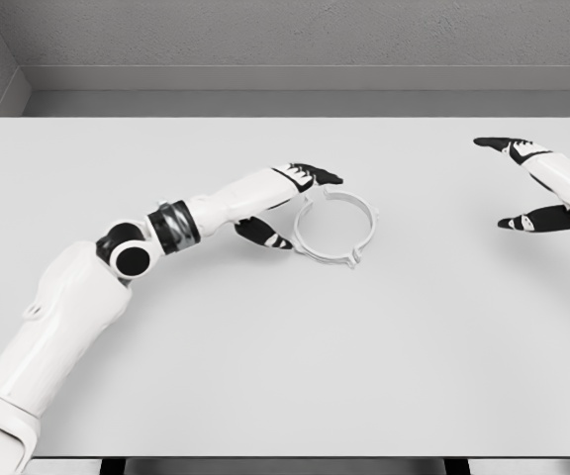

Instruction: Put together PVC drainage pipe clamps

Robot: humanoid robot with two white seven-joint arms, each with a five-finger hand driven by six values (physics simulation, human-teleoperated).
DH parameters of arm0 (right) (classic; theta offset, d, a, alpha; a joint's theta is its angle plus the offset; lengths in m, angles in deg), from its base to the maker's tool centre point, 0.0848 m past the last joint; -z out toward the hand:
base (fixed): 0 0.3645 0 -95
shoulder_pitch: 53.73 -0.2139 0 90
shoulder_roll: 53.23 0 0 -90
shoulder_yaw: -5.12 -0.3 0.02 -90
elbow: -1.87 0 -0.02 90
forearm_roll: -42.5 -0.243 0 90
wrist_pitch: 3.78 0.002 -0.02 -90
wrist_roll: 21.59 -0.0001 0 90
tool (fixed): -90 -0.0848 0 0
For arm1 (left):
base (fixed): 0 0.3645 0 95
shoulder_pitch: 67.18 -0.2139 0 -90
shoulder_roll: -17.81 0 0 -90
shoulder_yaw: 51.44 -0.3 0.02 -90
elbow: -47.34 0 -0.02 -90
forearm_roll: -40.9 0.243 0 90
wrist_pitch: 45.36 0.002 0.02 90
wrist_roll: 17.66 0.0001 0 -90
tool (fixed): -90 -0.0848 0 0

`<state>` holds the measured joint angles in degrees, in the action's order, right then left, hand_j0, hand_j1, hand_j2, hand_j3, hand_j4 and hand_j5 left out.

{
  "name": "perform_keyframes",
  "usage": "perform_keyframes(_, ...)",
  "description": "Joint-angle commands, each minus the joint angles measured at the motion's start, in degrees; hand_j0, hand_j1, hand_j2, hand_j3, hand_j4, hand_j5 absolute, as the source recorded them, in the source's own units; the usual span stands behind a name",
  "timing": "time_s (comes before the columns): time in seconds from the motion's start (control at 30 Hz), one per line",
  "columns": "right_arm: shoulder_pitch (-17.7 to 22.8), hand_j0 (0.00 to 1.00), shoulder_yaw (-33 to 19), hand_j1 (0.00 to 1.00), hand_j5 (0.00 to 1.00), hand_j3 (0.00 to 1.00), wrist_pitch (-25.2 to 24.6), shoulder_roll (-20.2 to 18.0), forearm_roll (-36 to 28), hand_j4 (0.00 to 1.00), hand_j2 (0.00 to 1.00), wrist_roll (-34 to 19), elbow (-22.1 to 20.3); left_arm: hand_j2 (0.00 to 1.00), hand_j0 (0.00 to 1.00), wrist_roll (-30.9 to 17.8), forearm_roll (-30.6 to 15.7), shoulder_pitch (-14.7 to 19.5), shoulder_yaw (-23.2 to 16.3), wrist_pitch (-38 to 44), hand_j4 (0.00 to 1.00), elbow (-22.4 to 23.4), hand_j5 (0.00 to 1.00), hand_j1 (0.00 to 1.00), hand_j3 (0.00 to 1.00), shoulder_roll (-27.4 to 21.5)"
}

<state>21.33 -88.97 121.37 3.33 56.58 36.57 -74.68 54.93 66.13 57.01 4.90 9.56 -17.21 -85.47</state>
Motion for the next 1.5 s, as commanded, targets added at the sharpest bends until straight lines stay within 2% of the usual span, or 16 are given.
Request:
perform_keyframes(0.0, 0.0, 1.0, 0.05, 1.0, 1.0, 1.0, -0.15, -0.05, -0.46, 1.0, 1.0, 0.03, -0.01, 1.0, 1.0, 0.0, -0.18, 0.0, -0.01, 0.08, 1.0, -0.05, 1.0, 1.0, 1.0, 0.45)
perform_keyframes(0.37, 0.0, 1.0, 0.05, 1.0, 1.0, 1.0, -0.15, 0.04, -0.46, 1.0, 1.0, 0.03, 0.08, 1.0, 1.0, 0.0, 0.08, -0.88, -0.45, 0.08, 1.0, 1.0, 1.0, 1.0, 1.0, 1.24)
perform_keyframes(0.6, 0.0, 1.0, 0.05, 1.0, 1.0, 1.0, -0.15, 0.04, -0.46, 1.0, 1.0, 0.03, 0.17, 1.0, 1.0, 0.0, 0.08, -0.44, -0.45, 0.08, 1.0, 5.22, 1.0, 1.0, 1.0, 2.65)
perform_keyframes(1.47, 0.0, 1.0, 0.22, 1.0, 1.0, 1.0, -0.15, 0.04, -0.46, 1.0, 1.0, 0.03, -0.18, 1.0, 1.0, 0.0, 0.08, 0.7, 0.17, 0.08, 1.0, 8.21, 1.0, 1.0, 1.0, 5.55)
